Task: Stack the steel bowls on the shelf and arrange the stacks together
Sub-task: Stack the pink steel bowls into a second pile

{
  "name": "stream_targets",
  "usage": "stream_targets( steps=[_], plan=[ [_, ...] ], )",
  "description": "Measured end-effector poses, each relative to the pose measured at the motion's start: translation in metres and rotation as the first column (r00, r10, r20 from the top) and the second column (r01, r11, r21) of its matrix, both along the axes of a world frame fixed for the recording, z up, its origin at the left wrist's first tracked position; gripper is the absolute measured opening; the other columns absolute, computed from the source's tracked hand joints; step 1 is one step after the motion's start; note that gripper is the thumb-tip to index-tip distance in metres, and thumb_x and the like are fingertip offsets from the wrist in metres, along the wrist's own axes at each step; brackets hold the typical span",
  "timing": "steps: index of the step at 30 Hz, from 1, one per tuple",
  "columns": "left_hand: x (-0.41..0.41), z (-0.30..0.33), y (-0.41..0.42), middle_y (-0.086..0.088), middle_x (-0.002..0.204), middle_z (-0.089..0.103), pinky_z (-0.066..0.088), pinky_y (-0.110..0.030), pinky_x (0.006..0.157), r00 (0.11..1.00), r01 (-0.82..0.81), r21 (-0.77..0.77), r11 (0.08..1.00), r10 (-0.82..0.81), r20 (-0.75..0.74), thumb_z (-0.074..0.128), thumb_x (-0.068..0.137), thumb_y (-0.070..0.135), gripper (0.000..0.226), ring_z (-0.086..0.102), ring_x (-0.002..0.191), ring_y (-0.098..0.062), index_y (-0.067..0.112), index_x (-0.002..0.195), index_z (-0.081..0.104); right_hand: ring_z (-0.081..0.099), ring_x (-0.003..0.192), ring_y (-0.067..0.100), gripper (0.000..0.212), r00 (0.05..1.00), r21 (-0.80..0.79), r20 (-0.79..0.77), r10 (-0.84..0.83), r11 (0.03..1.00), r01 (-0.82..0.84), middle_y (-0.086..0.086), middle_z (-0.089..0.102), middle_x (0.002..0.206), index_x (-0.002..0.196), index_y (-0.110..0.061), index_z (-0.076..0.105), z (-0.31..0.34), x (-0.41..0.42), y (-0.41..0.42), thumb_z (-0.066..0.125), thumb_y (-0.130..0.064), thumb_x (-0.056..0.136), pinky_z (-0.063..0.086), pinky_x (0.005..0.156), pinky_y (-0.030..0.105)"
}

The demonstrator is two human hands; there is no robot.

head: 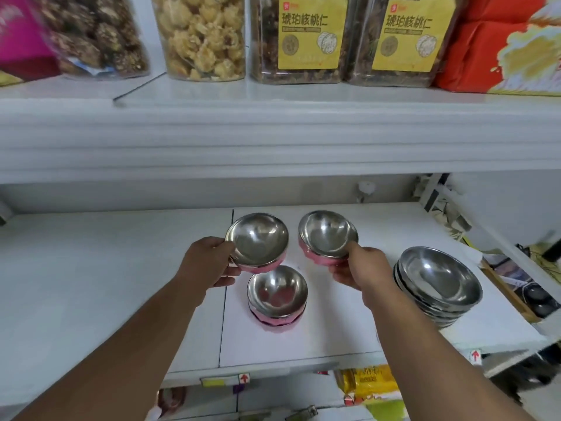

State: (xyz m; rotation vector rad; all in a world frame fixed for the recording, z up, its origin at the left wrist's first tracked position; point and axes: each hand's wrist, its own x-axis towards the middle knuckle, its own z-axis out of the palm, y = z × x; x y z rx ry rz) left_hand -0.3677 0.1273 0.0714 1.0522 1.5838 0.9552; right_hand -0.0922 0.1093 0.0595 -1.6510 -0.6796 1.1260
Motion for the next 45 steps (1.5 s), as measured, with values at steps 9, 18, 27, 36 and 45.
stream_targets(
  steps=[9, 18, 27, 36, 45],
  plan=[
    [0.010, -0.008, -0.033, -0.019, 0.086, 0.071, 0.058, -0.031, 0.055, 0.998, 0.058, -0.059, 0.997, -0.060, -0.033, 0.057, 0.094, 0.016, 0.022, 0.072, 0.059, -0.027, 0.000, 0.104, 0.067, 0.070, 0.063, 0.028, 0.023, 1.000, 0.076, -0.026, -0.013, 0.997, 0.015, 0.020, 0.074, 0.069, 0.084, 0.002, 0.067, 0.036, -0.015, -0.045, 0.052, -0.013, 0.092, 0.066, 0.069, 0.037],
    [0.017, -0.018, -0.036, -0.016, 0.064, 0.067, 0.051, -0.036, 0.061, 0.998, 0.058, -0.104, 0.993, -0.061, -0.029, 0.058, 0.089, 0.007, 0.018, 0.062, 0.063, -0.032, -0.007, 0.093, 0.070, 0.070, 0.061, 0.026, 0.025, 0.999, 0.072, -0.029, 0.028, 0.997, -0.026, 0.030, 0.076, 0.085, 0.094, 0.006, 0.068, 0.036, -0.018, -0.063, 0.052, -0.014, 0.094, 0.064, 0.061, 0.033],
    [0.021, -0.032, -0.040, -0.017, 0.083, 0.069, 0.064, -0.039, 0.068, 0.991, 0.078, -0.066, 0.995, -0.084, -0.100, 0.061, 0.096, 0.026, 0.025, 0.071, 0.064, -0.031, 0.005, 0.086, 0.070, 0.071, 0.060, 0.026, 0.033, 0.983, 0.020, 0.038, 0.181, 0.983, -0.182, 0.022, 0.070, 0.074, 0.103, 0.014, 0.064, 0.029, -0.034, -0.057, 0.052, -0.015, 0.095, 0.064, 0.061, 0.034],
    [0.019, -0.040, -0.045, -0.009, 0.088, 0.067, 0.056, -0.029, 0.056, 0.997, 0.056, -0.050, 0.997, -0.059, -0.052, 0.049, 0.101, 0.030, 0.028, 0.069, 0.067, -0.024, 0.011, 0.095, 0.069, 0.071, 0.065, 0.033, 0.024, 0.945, -0.066, 0.095, 0.312, 0.950, -0.307, 0.007, 0.068, 0.049, 0.085, 0.000, 0.063, 0.023, -0.054, -0.043, 0.053, -0.019, 0.095, 0.065, 0.081, 0.051],
    [0.017, -0.047, -0.048, -0.002, 0.099, 0.069, 0.060, -0.034, 0.070, 0.995, 0.084, 0.026, 0.996, -0.083, -0.051, 0.043, 0.103, 0.023, 0.026, 0.070, 0.079, -0.021, 0.019, 0.107, 0.069, 0.072, 0.056, 0.027, 0.019, 0.926, -0.123, 0.170, 0.337, 0.940, -0.319, 0.013, 0.069, 0.054, 0.086, -0.002, 0.061, 0.010, -0.054, -0.041, 0.055, -0.017, 0.096, 0.065, 0.080, 0.050]
  ],
)
